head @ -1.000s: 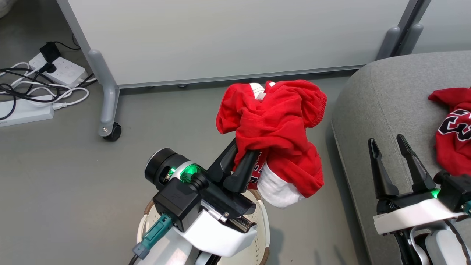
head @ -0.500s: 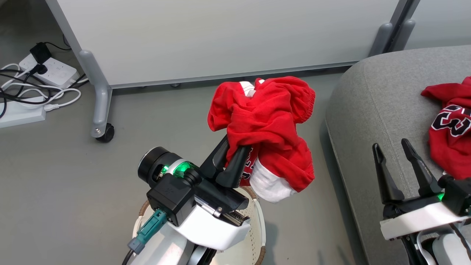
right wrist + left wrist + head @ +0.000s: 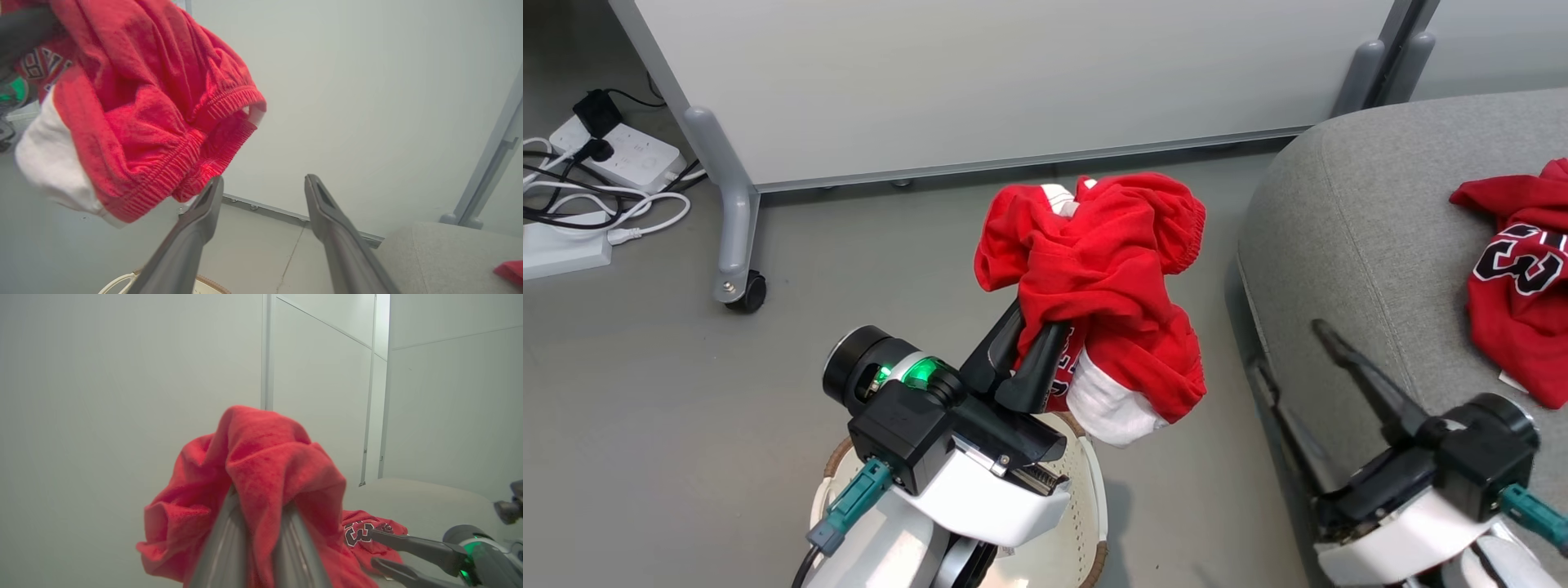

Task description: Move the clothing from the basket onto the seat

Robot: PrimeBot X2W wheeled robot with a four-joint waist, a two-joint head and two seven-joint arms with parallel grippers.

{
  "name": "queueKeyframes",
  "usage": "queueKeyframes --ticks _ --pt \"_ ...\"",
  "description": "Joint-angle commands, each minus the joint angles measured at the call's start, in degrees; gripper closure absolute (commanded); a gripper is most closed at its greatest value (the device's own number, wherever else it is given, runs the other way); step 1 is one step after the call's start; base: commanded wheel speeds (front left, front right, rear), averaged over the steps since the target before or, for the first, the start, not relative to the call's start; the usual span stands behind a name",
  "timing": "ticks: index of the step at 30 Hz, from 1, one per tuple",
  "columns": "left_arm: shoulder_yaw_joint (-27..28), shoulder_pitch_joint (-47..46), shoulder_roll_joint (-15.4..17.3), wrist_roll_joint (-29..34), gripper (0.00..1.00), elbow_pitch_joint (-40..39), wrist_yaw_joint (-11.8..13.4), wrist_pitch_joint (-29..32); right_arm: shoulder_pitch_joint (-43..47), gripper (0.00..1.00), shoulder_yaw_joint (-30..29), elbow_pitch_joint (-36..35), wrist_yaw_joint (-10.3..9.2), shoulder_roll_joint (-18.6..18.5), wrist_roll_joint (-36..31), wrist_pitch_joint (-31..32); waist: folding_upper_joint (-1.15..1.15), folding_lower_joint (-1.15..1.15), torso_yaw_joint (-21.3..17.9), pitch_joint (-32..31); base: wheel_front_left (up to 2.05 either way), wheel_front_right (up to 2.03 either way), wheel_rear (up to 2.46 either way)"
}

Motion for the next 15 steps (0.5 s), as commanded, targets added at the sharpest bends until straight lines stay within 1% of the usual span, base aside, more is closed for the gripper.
queueKeyframes --ticks 1,3,5,8,11,15 --pt "0.2 -0.4 0.2 0.3 1.0 0.1 -0.4 0.0 -0.9 0.0 1.5 -1.5 0.01 -0.7 0.4 -0.1 0.0 0.0 0.0 0.0 0.0 0.0 0.0" --pt "0.0 -0.6 0.2 0.9 1.0 0.3 -0.5 0.0 -1.5 0.0 4.2 -3.5 0.01 -1.6 0.9 -0.1 0.0 0.0 0.1 0.0 0.0 0.0 0.0" --pt "-0.2 -0.7 0.2 1.1 1.0 0.4 -0.5 0.0 -2.6 0.0 6.8 -5.4 0.01 -2.4 -0.1 -0.1 0.0 0.0 0.2 0.0 0.0 0.0 0.0" --pt "-0.5 -0.7 0.2 1.3 1.0 0.3 -0.5 0.0 -3.8 0.0 10.0 -6.9 0.01 -2.8 -0.4 -0.1 0.0 0.0 0.3 0.0 0.0 0.0 0.0" --pt "-1.1 -0.5 0.2 1.2 1.0 0.3 -0.6 0.0 -5.4 0.0 12.1 -7.0 0.0 -2.5 0.1 -0.1 0.0 0.0 0.4 -0.1 0.0 0.0 0.0" --pt "-2.7 -0.4 0.2 1.2 1.0 0.4 -1.0 0.0 -7.1 0.0 13.1 -5.4 0.01 -1.9 0.1 -0.1 0.0 0.0 0.7 -0.4 0.0 0.0 0.0"
